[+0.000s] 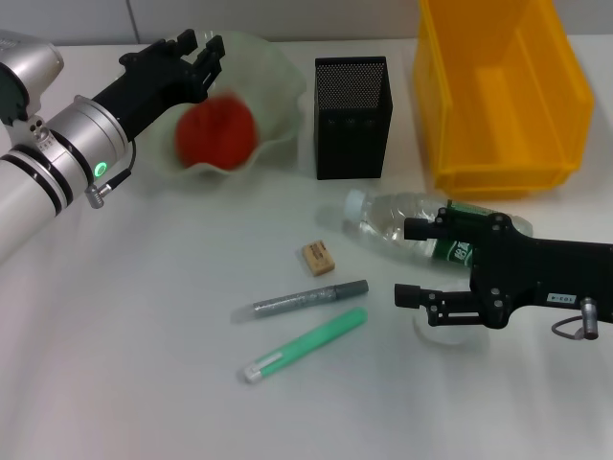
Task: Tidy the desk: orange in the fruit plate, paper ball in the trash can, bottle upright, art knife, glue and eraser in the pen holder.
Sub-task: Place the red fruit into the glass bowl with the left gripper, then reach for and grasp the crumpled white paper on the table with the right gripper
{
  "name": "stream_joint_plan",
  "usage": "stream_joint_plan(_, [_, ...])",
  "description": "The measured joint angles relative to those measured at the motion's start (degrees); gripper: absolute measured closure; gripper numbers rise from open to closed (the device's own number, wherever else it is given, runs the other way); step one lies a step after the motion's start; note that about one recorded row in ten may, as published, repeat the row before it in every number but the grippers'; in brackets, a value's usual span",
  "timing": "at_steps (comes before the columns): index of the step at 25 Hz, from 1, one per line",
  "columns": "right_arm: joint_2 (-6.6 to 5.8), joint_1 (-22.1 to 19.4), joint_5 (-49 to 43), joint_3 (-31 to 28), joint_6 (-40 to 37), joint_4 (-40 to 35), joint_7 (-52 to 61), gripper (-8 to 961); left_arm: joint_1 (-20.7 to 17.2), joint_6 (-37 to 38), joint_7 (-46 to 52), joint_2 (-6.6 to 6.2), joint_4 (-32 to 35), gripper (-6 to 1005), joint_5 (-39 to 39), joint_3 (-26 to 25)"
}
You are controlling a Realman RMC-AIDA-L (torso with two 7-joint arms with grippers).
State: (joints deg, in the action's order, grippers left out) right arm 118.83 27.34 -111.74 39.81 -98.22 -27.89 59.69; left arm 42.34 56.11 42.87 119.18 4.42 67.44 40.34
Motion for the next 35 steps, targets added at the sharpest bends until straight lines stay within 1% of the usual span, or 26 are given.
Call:
stream_joint_plan(2, [0.0, 0.0, 0.0, 0.0, 0.1, 0.0, 0.0, 135, 0.0, 0.0, 0.0, 0.0, 0.0, 638, -0.1, -0.2])
stream_joint_plan(5, [0.0, 0.1, 0.0, 0.0, 0.5, 0.1, 0.0, 135, 0.0, 0.3, 0.0, 0.0, -0.2, 547, -0.4, -0.6])
stream_joint_plan(7, [0.0, 0.1, 0.0, -0.1, 1.0, 0.2, 0.0, 134, -0.5, 2.8, 0.7, -0.01, -0.2, 487, -0.4, -0.4])
stream_joint_plan(8, [0.0, 0.1, 0.0, -0.4, 1.3, 0.2, 0.0, 134, -1.5, 6.3, 2.1, -0.12, 0.2, 457, 0.2, 0.3])
stream_joint_plan(9, [0.0, 0.1, 0.0, -0.4, 1.3, 0.2, 0.0, 134, -1.5, 6.3, 2.1, -0.12, 0.2, 437, 0.2, 0.3])
stream_joint_plan(11, [0.01, 0.1, 0.1, -1.2, 1.4, 0.4, 0.1, 134, -3.3, 11.6, 5.3, -0.4, 1.6, 396, 1.1, 1.9])
stream_joint_plan(13, [0.06, 0.2, 0.1, -2.2, 1.4, 0.5, 0.3, 134, -6.0, 16.9, 10.2, -0.71, 4.8, 355, 1.8, 5.0])
stream_joint_plan(14, [0.06, 0.2, 0.1, -2.2, 1.4, 0.5, 0.3, 134, -6.0, 16.9, 10.2, -0.71, 4.8, 334, 1.8, 5.0])
stream_joint_plan(15, [0.06, 0.2, 0.1, -2.7, 1.4, 0.4, 0.5, 134, -9.0, 20.9, 14.0, -0.91, 8.5, 314, 2.2, 8.4])
stream_joint_plan(16, [0.04, 0.2, 0.1, -3.3, 1.3, 0.4, 0.7, 134, -10.4, 22.5, 15.2, -1.01, 10.1, 293, 2.3, 10.1])
stream_joint_plan(17, [0.01, 0.2, 0.1, -3.9, 1.1, 0.3, 1.0, 134, -13.2, 25.5, 16.6, -1.36, 13.2, 273, 2.3, 13.5])
stream_joint_plan(18, [-0.17, 0.3, 0.1, -5.1, 0.7, 0.1, 1.7, 134, -13.2, 25.5, 16.6, -1.36, 13.2, 252, 2.3, 13.5])
stream_joint_plan(20, [-0.32, 0.5, 0.1, -5.4, 0.5, 0.0, 2.4, 134, -13.2, 25.5, 16.6, -1.36, 13.2, 211, 2.3, 13.5])
stream_joint_plan(21, [-0.44, 0.7, 0.1, -5.5, 0.3, -0.1, 2.9, 134, -14.9, 27.0, 16.9, -1.73, 14.8, 191, 2.3, 15.4])
stream_joint_plan(22, [-0.66, 1.0, 0.1, -5.5, 0.2, -0.3, 3.9, 134, -14.9, 27.0, 16.9, -1.73, 14.8, 165, 2.3, 15.4])
stream_joint_plan(23, [-0.99, 1.7, 0.1, -5.3, 0.0, -0.7, 5.4, 134, -20.5, 33.2, 17.2, -5.3, 17.2, 140, 2.8, 20.4])
stream_joint_plan(25, [-1.15, 2.5, 0.0, -4.9, 0.0, -1.7, 7.0, 134, -20.5, 33.2, 17.2, -5.3, 17.2, 140, 2.8, 20.4])
stream_joint_plan(26, [-1.15, 2.5, 0.0, -4.9, 0.0, -1.7, 7.0, 134, -21.6, 34.1, 17.2, -6.56, 17.0, 140, 4.7, 20.8])
stream_joint_plan(27, [-1.19, 3.1, -0.3, -4.7, 0.0, -2.4, 8.1, 134, -22.5, 34.9, 17.3, -7.49, 17.3, 140, 8.9, 20.7])
stream_joint_plan(28, [-1.36, 4.0, -1.0, -3.6, 0.0, -3.9, 10.4, 134, -22.7, 35.2, 17.3, -7.8, 17.5, 140, 11.7, 20.7])
stream_joint_plan(29, [-1.36, 4.0, -1.0, -3.6, 0.0, -3.9, 10.4, 134, -22.7, 35.2, 17.3, -7.8, 17.5, 140, 11.7, 20.7])
stream_joint_plan(30, [-1.53, 4.5, -1.5, -2.7, 0.0, -4.5, 11.6, 134, -22.6, 35.5, 17.3, -7.94, 17.6, 140, 13.5, 20.7])
stream_joint_plan(32, [-2.1, 5.5, -2.4, 0.2, 0.0, -6.1, 14.8, 134, -22.2, 36.0, 17.0, -8.1, 17.6, 140, 16.5, 20.7])
stream_joint_plan(33, [-2.56, 6.1, -3.3, 3.9, 0.0, -8.5, 18.6, 134, -21.8, 36.4, 16.8, -8.14, 17.7, 139, 18.5, 20.7])
stream_joint_plan(34, [-2.56, 6.1, -3.3, 3.9, 0.0, -8.5, 18.6, 134, -21.8, 36.4, 16.8, -8.14, 17.7, 139, 18.5, 20.7])
stream_joint_plan(35, [-2.71, 6.3, -4.0, 5.7, -0.1, -10.4, 20.6, 134, -21.5, 36.5, 16.8, -8.14, 17.7, 139, 19.3, 20.7])
